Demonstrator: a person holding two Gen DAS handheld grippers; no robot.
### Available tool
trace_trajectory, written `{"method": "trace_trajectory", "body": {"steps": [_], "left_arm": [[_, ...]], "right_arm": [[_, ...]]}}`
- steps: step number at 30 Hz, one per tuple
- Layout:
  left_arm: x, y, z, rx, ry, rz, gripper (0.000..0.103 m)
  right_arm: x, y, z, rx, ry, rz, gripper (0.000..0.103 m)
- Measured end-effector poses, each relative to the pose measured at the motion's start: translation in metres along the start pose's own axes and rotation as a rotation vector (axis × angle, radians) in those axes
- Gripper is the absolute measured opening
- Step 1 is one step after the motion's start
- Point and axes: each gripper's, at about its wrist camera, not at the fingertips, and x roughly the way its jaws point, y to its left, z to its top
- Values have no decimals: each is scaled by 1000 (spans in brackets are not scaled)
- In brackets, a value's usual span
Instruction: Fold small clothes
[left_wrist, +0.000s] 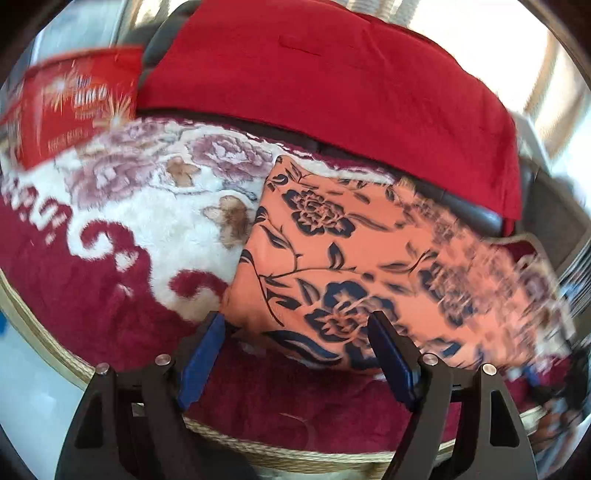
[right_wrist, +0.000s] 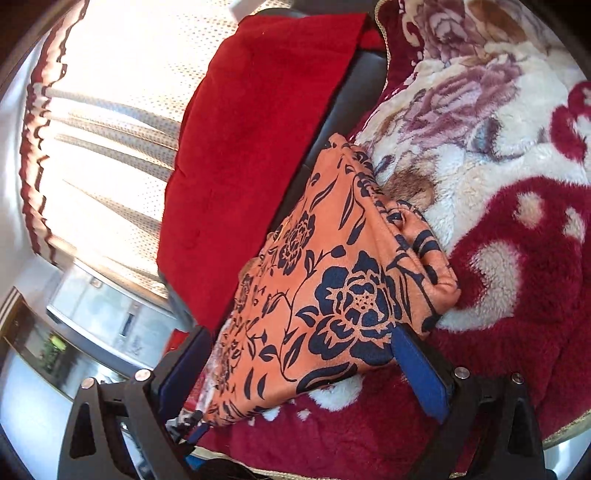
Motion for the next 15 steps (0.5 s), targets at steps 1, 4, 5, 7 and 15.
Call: {"method": "trace_trajectory", "body": {"steps": [1, 4, 5, 7, 15], "left_arm": [[3, -1, -1, 2, 26, 20, 80], [-10, -15, 2, 22, -24, -9, 80], [-16, -24, 4, 49, -46, -18, 80], [-28, -47, 11, 102, -88, -76, 80], [-20, -127, 18, 293, -159, -246, 81]], "right_arm": [[0, 0, 0, 1, 2, 4, 99], [-1, -1, 0, -9, 8, 11, 99], [0, -1, -1, -14, 8, 11, 99], [1, -1, -1, -22, 8, 6, 99], [3, 2, -3, -51, 6, -27, 99]]}}
